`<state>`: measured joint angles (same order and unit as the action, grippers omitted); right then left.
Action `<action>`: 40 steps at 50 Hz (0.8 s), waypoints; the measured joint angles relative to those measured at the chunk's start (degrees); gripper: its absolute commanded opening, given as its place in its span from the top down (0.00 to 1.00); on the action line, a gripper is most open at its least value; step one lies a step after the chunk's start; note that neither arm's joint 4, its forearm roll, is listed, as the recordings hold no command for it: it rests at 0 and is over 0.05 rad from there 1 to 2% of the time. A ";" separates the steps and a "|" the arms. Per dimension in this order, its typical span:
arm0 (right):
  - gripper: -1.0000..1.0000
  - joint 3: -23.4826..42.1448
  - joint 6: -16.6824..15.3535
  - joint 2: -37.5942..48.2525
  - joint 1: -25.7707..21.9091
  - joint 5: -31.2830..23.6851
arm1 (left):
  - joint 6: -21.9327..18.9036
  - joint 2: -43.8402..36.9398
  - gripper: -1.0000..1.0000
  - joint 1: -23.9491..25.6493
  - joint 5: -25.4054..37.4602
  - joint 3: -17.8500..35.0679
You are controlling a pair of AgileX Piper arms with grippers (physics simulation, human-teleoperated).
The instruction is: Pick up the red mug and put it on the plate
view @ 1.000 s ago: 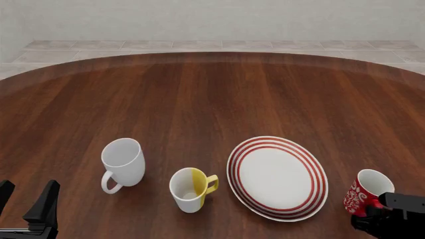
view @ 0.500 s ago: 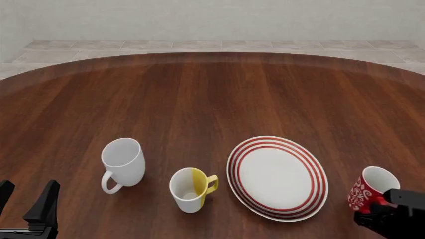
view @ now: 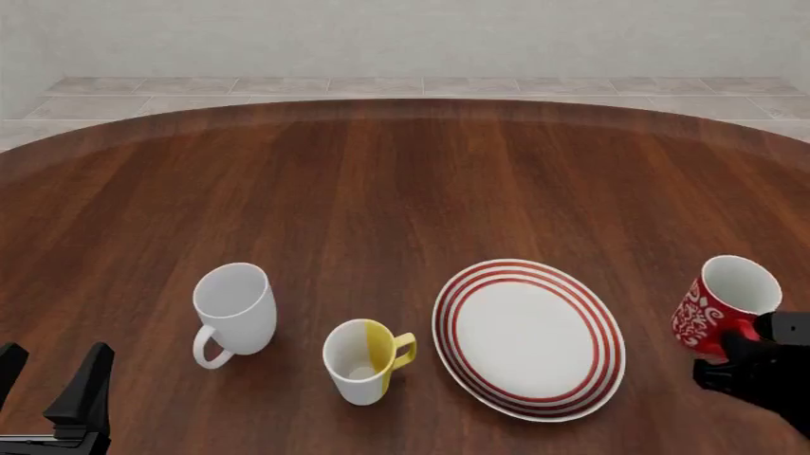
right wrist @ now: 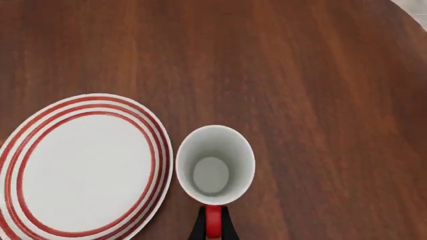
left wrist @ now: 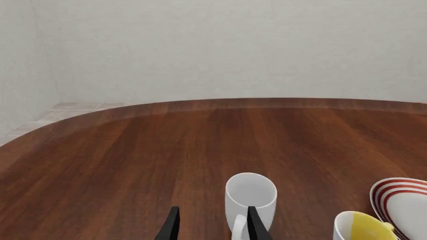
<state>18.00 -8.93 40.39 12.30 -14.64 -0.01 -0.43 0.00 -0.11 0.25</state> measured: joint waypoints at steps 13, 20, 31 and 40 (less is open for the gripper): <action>1.00 5.24 -1.07 -0.23 -3.89 -2.33 | 0.00 0.00 0.00 0.00 0.00 0.00; 1.00 7.31 -1.26 0.10 -6.38 -2.63 | 0.00 0.00 0.00 0.00 0.00 0.00; 1.00 9.03 -0.94 1.31 -10.32 -1.88 | 0.00 0.00 0.00 0.00 0.00 0.00; 1.00 9.44 -0.53 2.32 -13.20 -0.84 | 0.00 0.00 0.00 0.00 0.00 0.00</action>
<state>27.44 -9.46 42.72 -0.91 -15.48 -0.01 -0.43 0.00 -0.11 0.25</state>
